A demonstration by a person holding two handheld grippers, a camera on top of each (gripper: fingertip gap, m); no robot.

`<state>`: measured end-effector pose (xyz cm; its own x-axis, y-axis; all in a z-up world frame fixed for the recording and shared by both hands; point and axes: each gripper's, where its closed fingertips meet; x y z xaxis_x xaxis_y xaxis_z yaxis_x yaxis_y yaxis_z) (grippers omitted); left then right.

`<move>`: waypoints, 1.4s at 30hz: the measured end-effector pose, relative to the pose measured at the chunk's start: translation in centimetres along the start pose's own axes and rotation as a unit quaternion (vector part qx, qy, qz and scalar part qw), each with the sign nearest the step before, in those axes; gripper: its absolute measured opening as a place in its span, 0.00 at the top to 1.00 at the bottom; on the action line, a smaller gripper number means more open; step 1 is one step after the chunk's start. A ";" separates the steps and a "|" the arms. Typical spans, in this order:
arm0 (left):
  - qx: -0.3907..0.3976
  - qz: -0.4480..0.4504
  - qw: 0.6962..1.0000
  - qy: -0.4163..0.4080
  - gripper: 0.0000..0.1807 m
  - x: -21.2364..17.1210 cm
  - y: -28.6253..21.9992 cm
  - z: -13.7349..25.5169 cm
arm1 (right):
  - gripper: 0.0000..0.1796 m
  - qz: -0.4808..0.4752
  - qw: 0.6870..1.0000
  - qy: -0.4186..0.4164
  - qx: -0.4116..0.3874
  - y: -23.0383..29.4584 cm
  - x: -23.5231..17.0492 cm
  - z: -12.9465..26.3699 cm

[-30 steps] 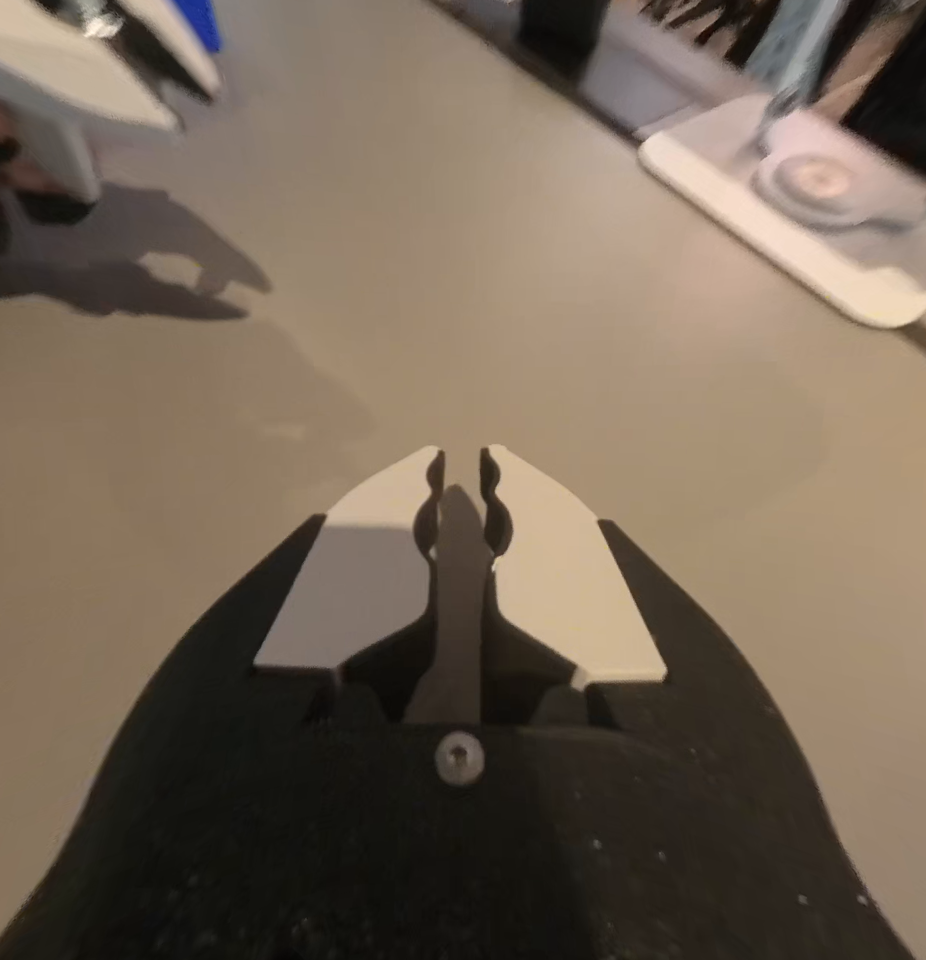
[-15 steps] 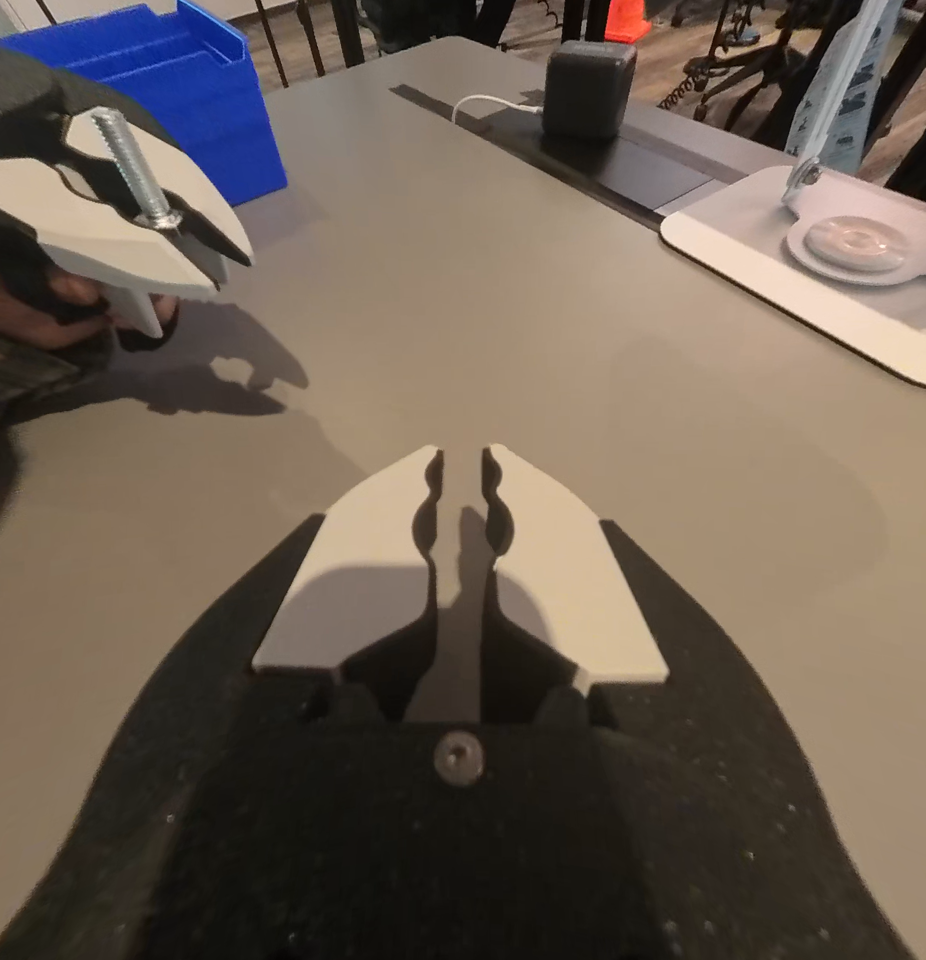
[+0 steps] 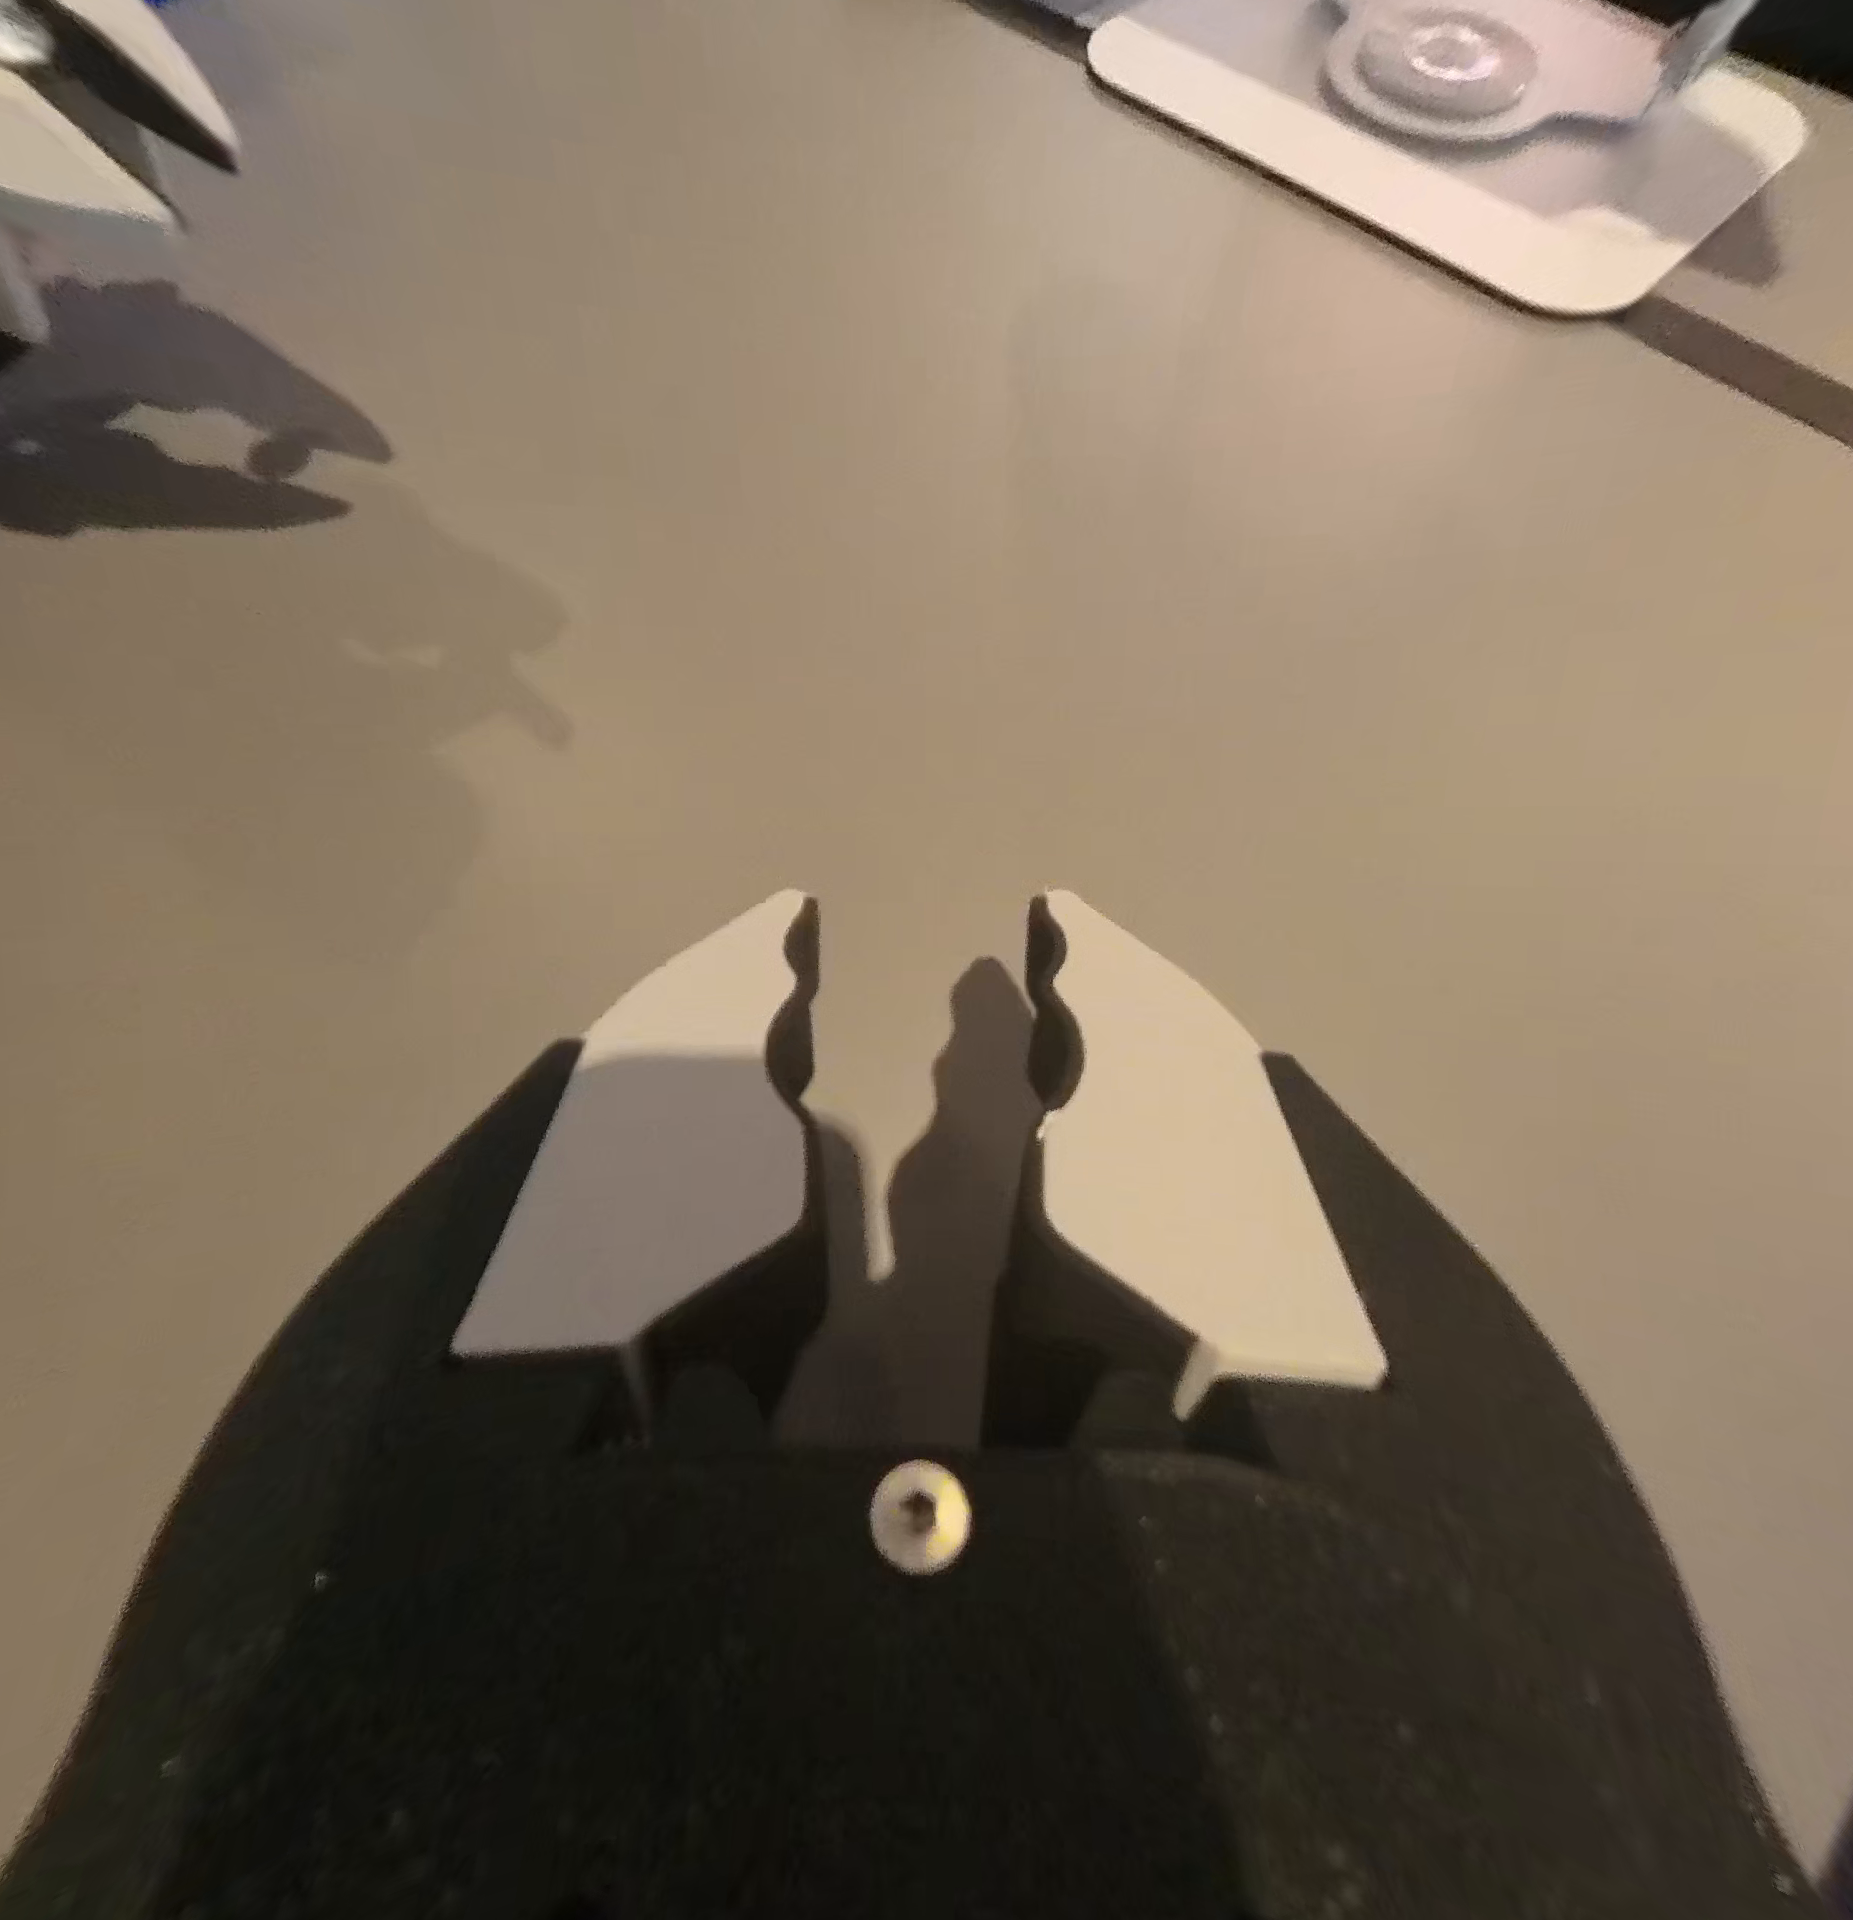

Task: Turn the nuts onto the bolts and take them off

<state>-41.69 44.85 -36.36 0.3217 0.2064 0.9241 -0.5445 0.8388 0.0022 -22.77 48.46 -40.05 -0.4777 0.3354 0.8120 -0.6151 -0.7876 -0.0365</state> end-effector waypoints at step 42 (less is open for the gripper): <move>-0.075 -0.030 0.997 -0.015 0.92 9.8 -8.2 -17.0 | 0.77 -0.075 0.946 -0.105 -0.298 -4.9 -4.7 14.8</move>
<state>-20.87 48.54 -33.82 0.3254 0.1395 0.9352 -0.4019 0.9157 0.0033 -8.22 43.12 -35.02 -0.2613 0.2613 0.9292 -0.9403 -0.2864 -0.1839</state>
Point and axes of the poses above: each gripper's, where its closed fingertips meet, z back along the fingers, x out of its top, y = z × x across the jaws, and after that the axes turned 4 degrees about -x, right-handed
